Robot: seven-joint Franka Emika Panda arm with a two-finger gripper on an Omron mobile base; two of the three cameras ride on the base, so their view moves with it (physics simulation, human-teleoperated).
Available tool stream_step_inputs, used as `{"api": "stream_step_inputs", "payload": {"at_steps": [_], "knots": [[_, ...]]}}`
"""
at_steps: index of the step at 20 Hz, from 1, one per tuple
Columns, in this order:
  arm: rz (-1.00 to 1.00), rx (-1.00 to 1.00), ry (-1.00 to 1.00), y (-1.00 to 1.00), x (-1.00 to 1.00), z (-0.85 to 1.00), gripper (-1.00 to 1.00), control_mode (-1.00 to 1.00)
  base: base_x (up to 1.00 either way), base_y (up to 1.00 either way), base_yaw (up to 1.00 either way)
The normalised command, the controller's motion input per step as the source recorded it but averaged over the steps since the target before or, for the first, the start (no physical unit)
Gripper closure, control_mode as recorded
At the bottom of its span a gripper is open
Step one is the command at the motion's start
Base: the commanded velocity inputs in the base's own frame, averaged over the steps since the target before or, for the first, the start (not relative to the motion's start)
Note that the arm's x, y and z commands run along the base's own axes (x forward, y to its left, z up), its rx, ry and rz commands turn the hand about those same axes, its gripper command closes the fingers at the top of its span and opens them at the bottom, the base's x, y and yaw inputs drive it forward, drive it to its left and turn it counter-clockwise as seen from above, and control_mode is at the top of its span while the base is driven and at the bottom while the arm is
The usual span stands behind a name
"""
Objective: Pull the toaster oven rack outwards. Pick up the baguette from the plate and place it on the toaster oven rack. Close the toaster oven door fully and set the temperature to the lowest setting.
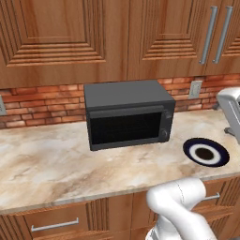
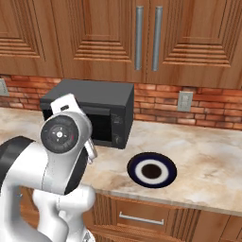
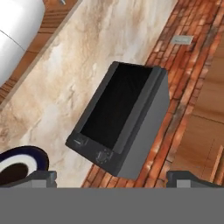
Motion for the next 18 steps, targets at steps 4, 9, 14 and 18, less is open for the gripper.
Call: {"api": "stream_step_inputs", "payload": {"at_steps": [4, 9, 14, 18], "knots": [[-0.01, 0.15, -0.2, -0.08, 0.0, -0.76, -1.0, -1.0, 0.0, 0.0, 0.0], [-0.03, 0.15, -0.22, 0.0, 0.0, -0.79, -1.0, -1.0, 0.0, 0.0, 0.0], [-0.08, 0.16, -0.22, 0.05, 0.09, -0.61, -1.0, -1.0, 0.0, 0.0, 0.0], [-0.11, 0.04, -0.15, 0.24, 0.21, -0.44, -1.0, -1.0, 0.0, 0.0, 0.0]]}}
